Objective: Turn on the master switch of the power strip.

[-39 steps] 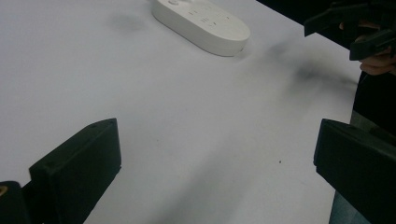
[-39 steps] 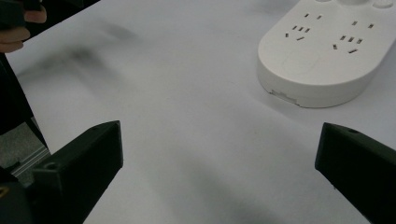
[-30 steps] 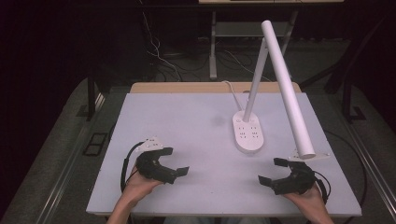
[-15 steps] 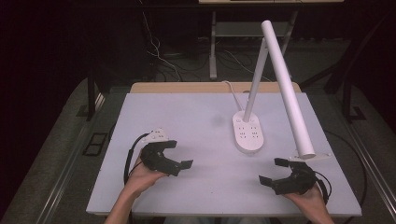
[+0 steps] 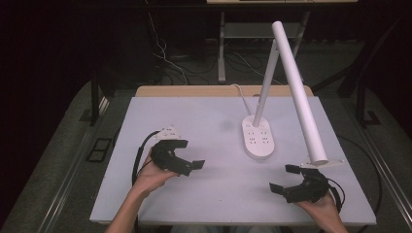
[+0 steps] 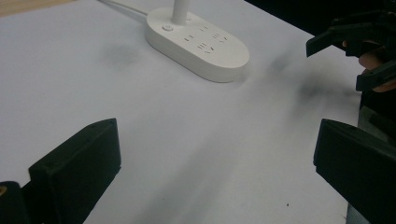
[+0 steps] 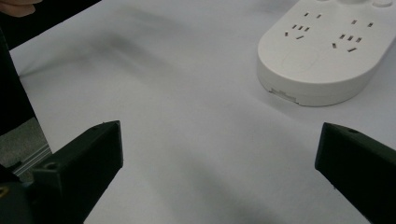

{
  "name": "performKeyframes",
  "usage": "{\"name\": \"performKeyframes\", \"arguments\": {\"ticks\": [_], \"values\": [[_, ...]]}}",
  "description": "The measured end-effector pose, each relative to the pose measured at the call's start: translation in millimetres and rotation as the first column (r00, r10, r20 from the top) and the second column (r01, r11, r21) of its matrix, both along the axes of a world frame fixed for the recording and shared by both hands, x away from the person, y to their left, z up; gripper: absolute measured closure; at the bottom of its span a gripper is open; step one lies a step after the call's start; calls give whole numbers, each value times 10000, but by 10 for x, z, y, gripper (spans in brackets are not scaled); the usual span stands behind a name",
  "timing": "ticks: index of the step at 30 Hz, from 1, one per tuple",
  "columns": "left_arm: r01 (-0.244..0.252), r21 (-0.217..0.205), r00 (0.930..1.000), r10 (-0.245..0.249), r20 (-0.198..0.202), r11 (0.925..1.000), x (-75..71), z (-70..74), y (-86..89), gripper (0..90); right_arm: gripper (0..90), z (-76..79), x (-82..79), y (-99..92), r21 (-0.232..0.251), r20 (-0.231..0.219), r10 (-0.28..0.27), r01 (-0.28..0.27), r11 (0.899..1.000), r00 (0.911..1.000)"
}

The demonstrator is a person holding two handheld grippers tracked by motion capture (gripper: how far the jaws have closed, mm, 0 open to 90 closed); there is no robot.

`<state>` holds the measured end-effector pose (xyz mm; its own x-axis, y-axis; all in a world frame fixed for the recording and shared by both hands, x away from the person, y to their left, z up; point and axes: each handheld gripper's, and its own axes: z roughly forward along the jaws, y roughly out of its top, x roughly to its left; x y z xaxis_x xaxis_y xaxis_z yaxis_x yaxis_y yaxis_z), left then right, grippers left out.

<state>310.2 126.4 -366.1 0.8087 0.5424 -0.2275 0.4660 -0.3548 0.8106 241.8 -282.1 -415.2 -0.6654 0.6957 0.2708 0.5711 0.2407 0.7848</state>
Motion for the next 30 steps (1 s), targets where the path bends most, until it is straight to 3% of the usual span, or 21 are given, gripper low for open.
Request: {"name": "performKeyframes", "arguments": {"ticks": [30], "values": [[809,677,9965,-820,143,9944,334,253,-386,0,5,-13,-1,2,-63,-43,23,-23,10000,10000]]}}
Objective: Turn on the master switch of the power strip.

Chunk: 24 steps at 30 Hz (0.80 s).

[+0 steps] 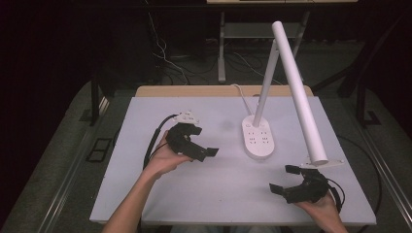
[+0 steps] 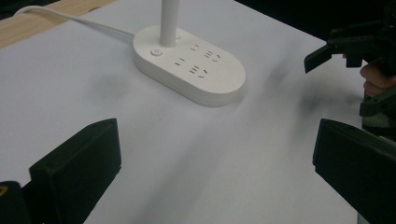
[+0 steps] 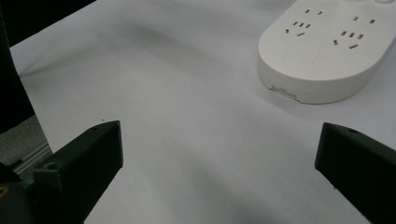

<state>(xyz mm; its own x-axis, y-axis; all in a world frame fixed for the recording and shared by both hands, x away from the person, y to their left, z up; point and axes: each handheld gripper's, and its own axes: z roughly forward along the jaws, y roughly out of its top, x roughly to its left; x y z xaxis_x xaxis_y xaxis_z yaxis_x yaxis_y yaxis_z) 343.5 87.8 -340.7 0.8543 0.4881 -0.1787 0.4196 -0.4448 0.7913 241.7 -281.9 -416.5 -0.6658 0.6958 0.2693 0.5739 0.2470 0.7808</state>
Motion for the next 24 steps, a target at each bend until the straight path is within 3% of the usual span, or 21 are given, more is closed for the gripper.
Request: {"name": "performKeyframes", "arguments": {"ticks": [24], "values": [[200,404,9997,-204,98,9990,384,173,-301,5,5,-4,5,-9,23,-28,-2,2,10000,10000]]}}
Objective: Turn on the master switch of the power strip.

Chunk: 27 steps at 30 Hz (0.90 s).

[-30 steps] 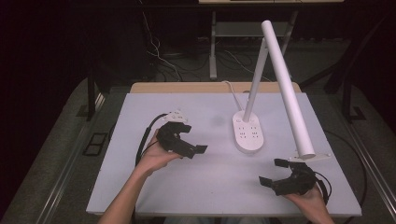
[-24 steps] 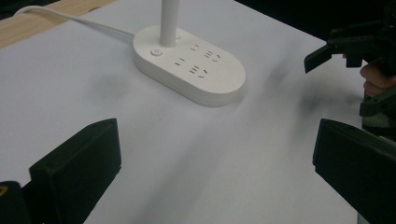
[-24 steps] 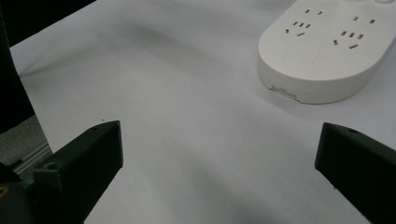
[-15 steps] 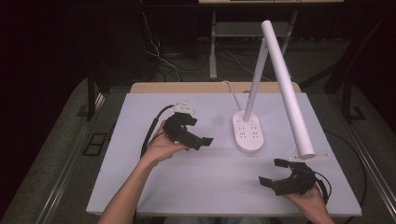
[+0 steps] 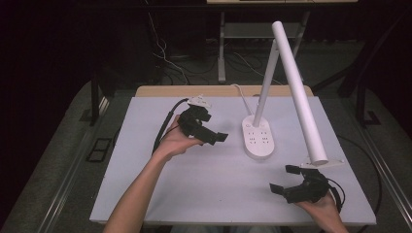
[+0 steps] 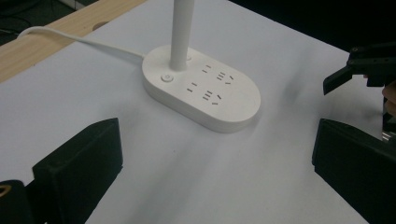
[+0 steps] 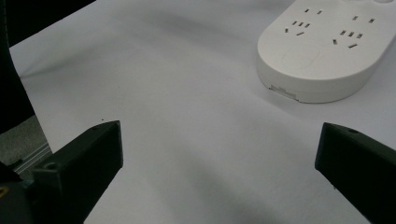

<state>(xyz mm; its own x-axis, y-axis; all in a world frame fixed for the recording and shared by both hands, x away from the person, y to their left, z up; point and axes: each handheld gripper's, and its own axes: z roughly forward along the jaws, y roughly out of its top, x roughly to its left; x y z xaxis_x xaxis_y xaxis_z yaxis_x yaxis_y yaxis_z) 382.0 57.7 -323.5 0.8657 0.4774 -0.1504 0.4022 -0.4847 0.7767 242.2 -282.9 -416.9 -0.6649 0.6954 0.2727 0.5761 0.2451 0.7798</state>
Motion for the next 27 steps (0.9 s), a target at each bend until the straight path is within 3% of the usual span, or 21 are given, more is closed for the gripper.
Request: {"name": "performKeyframes", "arguments": {"ticks": [17,27], "values": [[303,471,9995,-303,-10,9984,215,-9,-320,9,5,2,-1,1,-1,22,-3,3,10000,10000],[245,597,9995,-234,-194,9979,352,-61,-464,11,5,-2,1,2,18,0,38,-38,10000,10000]]}}
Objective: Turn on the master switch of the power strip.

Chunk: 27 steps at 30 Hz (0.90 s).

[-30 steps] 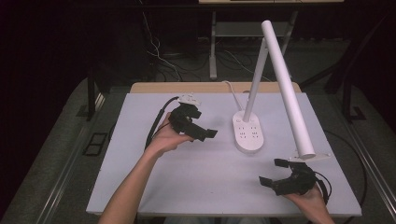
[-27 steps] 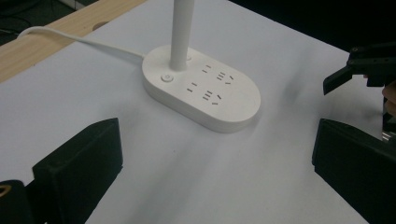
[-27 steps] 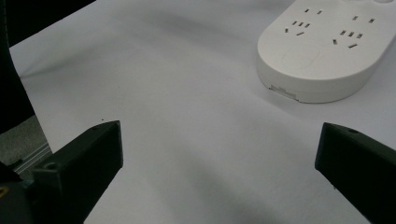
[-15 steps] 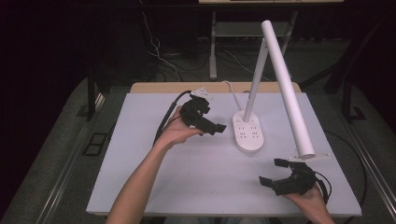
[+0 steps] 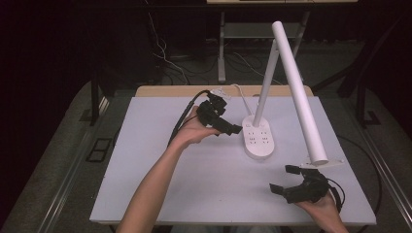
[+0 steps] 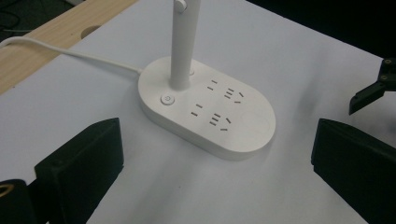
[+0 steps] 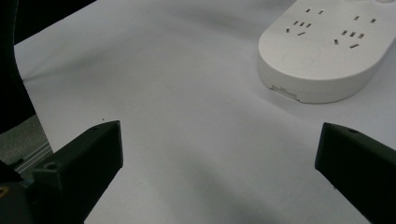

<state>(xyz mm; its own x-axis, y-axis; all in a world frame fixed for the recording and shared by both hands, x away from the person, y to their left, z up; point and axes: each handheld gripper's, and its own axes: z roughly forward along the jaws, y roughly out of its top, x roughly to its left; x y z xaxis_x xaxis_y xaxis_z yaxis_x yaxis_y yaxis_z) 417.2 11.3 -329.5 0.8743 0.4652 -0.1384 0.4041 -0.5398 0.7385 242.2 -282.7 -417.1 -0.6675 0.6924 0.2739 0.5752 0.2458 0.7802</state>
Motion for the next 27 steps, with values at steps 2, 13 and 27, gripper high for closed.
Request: {"name": "performKeyframes", "arguments": {"ticks": [2,13,27], "values": [[-38,-5,10000,38,-34,10000,34,-16,-19,12,5,0,1,-1,-1,-3,-5,5,10000,10000],[-108,-230,9999,106,-78,9997,233,-98,-154,40,5,0,3,-16,30,-5,-16,16,10000,10000],[-341,-374,9983,323,-477,9987,429,-212,-328,93,5,1,6,-25,52,16,0,-1,10000,10000]]}}
